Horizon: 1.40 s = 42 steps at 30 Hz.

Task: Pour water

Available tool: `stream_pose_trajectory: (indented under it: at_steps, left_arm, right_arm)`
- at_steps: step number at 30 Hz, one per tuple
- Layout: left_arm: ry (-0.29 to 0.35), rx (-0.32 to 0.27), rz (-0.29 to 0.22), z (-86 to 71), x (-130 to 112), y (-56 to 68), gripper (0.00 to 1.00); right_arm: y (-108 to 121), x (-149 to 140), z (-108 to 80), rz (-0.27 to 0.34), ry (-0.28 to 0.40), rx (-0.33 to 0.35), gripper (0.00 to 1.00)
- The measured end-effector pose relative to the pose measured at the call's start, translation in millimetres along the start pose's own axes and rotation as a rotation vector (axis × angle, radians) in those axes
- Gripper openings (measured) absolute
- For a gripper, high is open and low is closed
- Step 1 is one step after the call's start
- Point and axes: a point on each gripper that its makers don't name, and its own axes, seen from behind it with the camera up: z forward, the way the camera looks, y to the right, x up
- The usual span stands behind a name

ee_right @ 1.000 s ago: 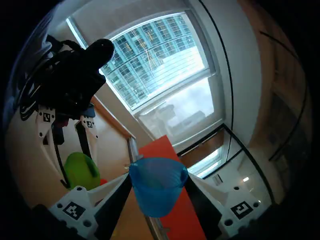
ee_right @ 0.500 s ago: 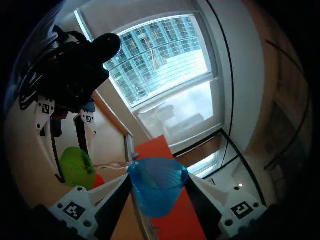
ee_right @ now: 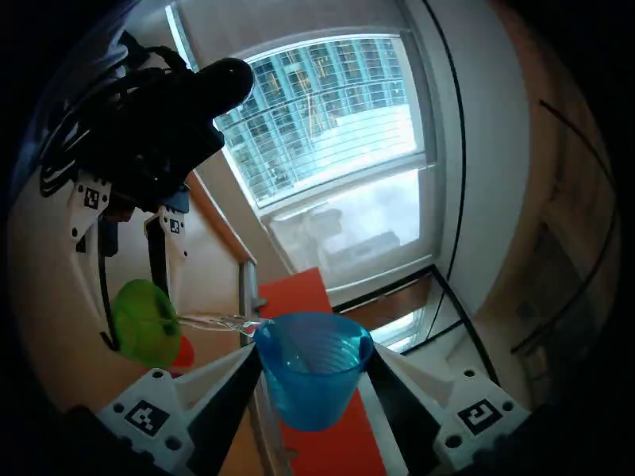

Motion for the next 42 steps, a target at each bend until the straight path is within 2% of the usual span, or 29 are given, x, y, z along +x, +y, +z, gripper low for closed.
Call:
stream_pose_trajectory:
  at_steps: [21, 42]
  left_arm:
    - [0.003, 0.005, -0.01, 0.5, 1, -3.0, 0.87]
    - [-0.007, 0.006, 0.005, 2.8, -1, -1.4, 0.86]
  right_arm:
    - [16, 5, 3.3, -0.102, 0.003, -0.029, 0.9]
    - [20, 12, 7.1, -0.212, 0.0, -0.046, 0.9]
